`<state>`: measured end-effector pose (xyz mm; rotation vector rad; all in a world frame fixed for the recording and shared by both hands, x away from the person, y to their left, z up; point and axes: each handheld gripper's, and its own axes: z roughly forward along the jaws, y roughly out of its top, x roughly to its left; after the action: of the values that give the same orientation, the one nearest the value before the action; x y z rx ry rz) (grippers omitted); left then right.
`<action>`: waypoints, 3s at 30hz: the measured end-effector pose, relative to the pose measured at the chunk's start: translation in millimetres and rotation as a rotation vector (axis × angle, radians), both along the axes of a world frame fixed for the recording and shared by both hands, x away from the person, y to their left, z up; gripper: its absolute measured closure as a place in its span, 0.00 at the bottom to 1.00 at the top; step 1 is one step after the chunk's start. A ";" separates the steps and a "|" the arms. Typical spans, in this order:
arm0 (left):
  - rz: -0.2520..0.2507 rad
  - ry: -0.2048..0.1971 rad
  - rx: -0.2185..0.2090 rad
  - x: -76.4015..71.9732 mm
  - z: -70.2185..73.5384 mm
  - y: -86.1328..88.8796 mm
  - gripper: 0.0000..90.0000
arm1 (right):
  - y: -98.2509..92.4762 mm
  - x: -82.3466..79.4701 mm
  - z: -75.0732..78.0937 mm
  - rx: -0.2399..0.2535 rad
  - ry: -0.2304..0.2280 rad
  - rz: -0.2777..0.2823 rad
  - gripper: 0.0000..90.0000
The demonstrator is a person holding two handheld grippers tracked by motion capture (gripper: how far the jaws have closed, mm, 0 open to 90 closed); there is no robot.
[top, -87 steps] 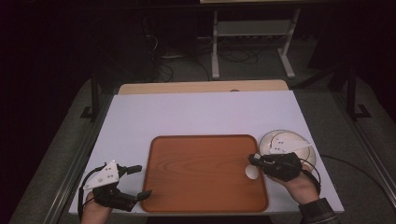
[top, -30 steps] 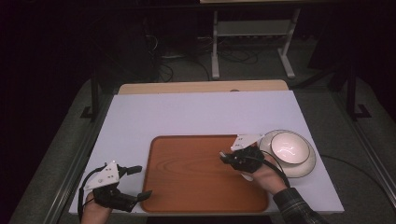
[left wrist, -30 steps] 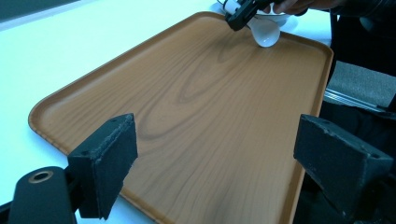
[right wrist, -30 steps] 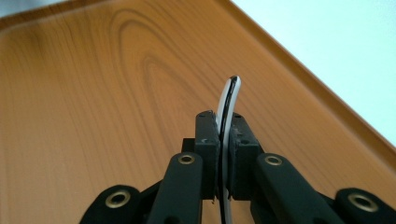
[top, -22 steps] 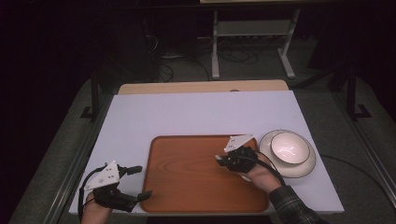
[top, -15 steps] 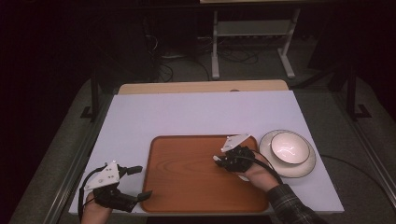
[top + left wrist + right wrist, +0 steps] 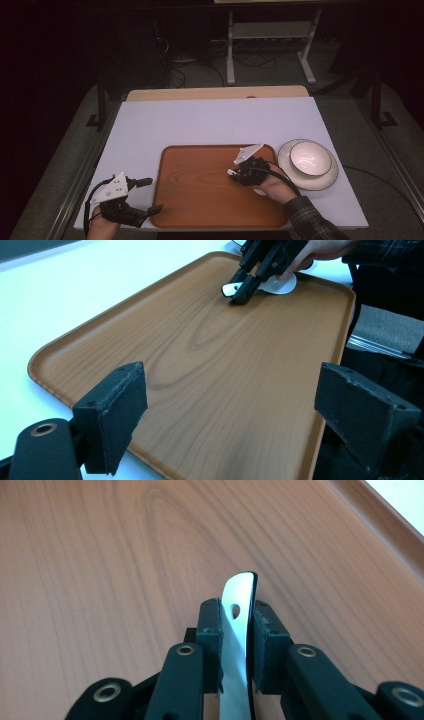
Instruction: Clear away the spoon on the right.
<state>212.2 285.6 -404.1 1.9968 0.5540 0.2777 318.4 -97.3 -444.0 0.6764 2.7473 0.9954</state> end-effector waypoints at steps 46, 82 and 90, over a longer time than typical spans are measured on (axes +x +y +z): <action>0.003 -0.006 -0.007 -0.8 1.3 0.9 0.15 | -10.3 -22.1 24.3 0.148 -0.103 -0.050 0.16; -0.005 0.006 0.000 -0.5 0.4 -1.1 0.15 | -123.1 -87.4 56.2 0.405 -0.238 -0.208 0.15; -0.005 0.009 0.000 -0.5 0.1 -1.6 0.15 | -146.6 -104.6 52.2 0.404 -0.255 -0.224 0.15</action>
<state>211.7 284.0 -404.0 2.0004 0.5548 0.2662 213.8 -243.9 -391.8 0.8239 2.2162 1.4797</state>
